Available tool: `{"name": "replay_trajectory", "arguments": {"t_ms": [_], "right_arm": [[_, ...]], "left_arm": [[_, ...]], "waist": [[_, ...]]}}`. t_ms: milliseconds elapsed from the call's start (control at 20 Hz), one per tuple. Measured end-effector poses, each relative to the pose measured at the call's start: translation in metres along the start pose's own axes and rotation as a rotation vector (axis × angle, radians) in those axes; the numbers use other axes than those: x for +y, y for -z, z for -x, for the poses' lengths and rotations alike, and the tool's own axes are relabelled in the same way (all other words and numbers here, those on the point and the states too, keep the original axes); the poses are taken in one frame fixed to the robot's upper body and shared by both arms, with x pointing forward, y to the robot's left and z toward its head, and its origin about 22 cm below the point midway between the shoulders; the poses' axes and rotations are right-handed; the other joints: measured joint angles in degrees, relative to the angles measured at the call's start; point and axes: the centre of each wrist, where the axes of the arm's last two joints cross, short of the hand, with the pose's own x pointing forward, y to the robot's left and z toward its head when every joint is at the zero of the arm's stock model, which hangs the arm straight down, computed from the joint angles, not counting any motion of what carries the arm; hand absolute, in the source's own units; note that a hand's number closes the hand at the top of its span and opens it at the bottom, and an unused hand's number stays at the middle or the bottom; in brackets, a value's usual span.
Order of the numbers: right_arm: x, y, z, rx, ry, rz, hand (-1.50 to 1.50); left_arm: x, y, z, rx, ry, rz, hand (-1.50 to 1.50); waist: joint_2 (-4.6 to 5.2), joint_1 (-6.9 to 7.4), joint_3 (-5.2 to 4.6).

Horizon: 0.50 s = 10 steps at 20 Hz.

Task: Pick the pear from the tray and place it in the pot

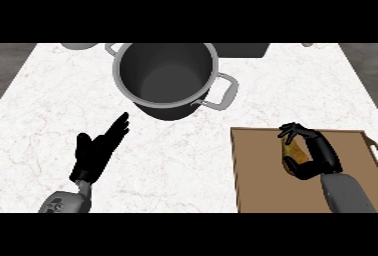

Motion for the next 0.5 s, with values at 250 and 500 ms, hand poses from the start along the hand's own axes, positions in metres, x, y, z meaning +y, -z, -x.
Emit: {"name": "replay_trajectory", "arguments": {"t_ms": [250,500], "right_arm": [[0.035,0.019,-0.016,-0.021,0.005,0.093,1.50],[0.054,0.027,-0.044,-0.035,-0.074,0.127,1.50]], "left_arm": [[0.000,-0.002,0.001,0.008,-0.008,0.001,0.00],[0.005,-0.005,0.007,0.007,-0.010,0.002,0.00]], "waist": [[0.16,-0.22,0.58],[0.60,-0.12,1.27]]}}
